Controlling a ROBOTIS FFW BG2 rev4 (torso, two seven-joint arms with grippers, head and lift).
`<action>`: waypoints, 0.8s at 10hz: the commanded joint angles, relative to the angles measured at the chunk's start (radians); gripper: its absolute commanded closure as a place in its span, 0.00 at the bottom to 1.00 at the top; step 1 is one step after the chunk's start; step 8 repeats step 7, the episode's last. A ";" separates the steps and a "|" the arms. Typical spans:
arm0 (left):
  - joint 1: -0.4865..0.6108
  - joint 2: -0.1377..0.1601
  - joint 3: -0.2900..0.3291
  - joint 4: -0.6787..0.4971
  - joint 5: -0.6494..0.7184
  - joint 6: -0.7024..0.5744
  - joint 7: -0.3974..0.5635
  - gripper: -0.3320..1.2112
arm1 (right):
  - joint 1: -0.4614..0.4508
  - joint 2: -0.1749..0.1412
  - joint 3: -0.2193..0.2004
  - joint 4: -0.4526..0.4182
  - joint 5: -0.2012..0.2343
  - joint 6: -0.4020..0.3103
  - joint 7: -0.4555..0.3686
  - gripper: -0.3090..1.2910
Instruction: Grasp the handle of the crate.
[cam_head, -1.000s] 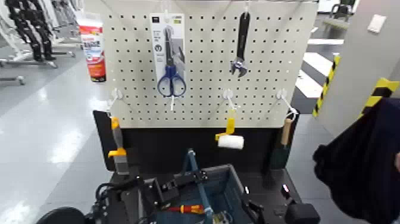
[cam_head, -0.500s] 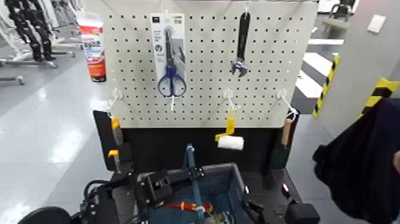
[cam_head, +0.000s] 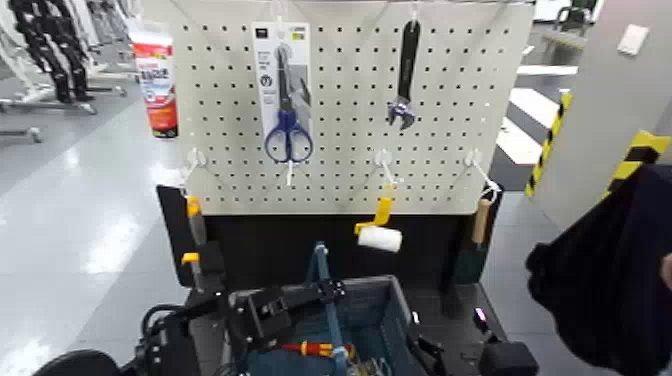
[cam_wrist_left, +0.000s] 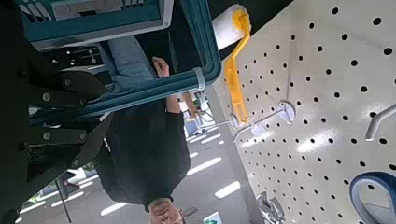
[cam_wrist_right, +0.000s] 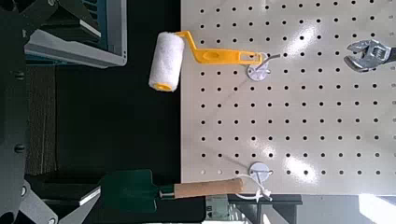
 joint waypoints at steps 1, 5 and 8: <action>0.008 -0.006 0.002 0.005 0.014 0.000 0.000 0.98 | 0.000 0.001 0.001 0.002 0.011 -0.008 -0.003 0.28; 0.013 -0.012 0.005 0.005 0.016 0.000 0.000 0.98 | 0.002 -0.002 0.004 0.000 0.014 -0.010 -0.011 0.28; 0.015 -0.015 0.005 0.006 0.017 0.000 0.000 0.98 | 0.000 -0.001 0.003 0.000 0.022 -0.013 -0.009 0.28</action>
